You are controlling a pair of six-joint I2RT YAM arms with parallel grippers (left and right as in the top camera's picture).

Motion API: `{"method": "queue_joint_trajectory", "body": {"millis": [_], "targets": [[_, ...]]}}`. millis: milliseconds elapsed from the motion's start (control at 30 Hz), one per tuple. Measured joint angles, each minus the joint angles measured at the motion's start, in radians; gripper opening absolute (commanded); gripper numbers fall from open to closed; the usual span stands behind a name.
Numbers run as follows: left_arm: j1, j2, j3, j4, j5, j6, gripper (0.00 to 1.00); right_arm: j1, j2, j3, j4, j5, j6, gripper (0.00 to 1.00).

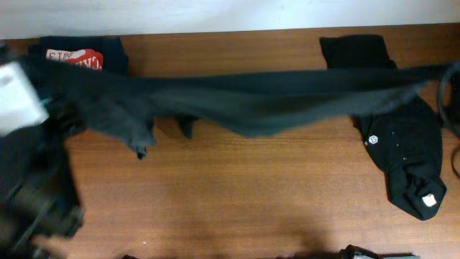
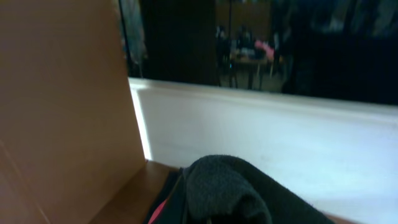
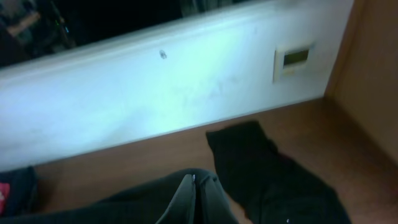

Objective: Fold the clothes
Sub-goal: 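Lift the shirt with both grippers and fling it flat onto the table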

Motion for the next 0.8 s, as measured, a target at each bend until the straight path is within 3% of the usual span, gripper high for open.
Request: {"method": "queue_joint_trajectory", "body": {"millis": [400, 600, 800], "targets": [[0.000, -0.182, 0.060, -0.028, 0.050, 0.021, 0.00, -0.021, -0.092, 0.324, -0.176, 0.027, -0.027, 0.04], [0.000, -0.175, 0.073, -0.058, 0.076, 0.025, 0.00, -0.023, -0.074, 0.333, -0.192, 0.042, -0.029, 0.04], [0.000, -0.061, 0.082, -0.100, 0.080, 0.025, 0.00, -0.023, 0.093, 0.332, -0.231, 0.024, -0.034, 0.04]]}}
